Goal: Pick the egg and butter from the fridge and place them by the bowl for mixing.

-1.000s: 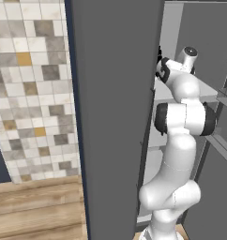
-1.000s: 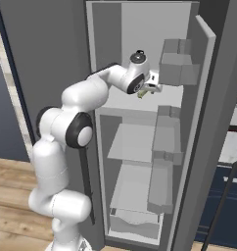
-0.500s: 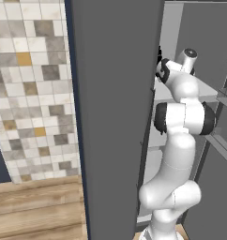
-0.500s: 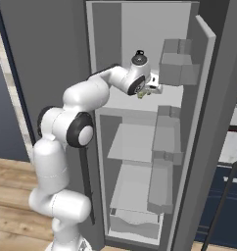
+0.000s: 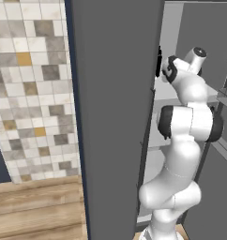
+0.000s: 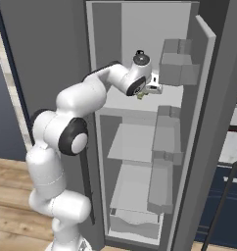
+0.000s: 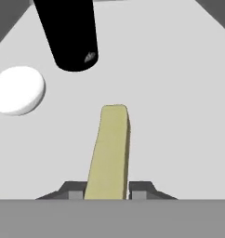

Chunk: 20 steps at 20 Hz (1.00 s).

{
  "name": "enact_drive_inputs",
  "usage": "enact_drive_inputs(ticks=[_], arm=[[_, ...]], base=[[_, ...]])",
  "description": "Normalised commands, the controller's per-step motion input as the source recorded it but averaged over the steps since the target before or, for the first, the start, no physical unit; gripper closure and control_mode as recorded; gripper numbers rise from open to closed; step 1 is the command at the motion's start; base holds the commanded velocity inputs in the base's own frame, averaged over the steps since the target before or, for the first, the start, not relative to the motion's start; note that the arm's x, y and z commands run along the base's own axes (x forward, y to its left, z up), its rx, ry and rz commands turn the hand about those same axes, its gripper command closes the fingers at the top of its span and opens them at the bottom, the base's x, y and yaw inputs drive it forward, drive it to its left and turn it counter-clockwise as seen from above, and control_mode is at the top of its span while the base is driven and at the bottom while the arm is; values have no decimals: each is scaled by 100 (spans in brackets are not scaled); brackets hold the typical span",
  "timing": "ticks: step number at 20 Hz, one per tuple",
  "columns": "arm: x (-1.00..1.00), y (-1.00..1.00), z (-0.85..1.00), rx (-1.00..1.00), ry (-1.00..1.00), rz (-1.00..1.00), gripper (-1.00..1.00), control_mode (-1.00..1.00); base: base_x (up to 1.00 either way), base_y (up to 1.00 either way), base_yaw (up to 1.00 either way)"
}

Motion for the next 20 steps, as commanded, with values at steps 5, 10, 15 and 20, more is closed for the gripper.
enact_drive_inputs(ticks=[5,10,15,20], arm=[[-79,6,6,0,-10,6,100,-100],[-71,28,13,0,0,0,100,-100],[-58,42,25,-2,0,0,100,-100],[-72,29,21,-1,-4,-4,100,-100]], base=[[0,0,0],[0,0,0],[0,0,0],[0,0,0]])
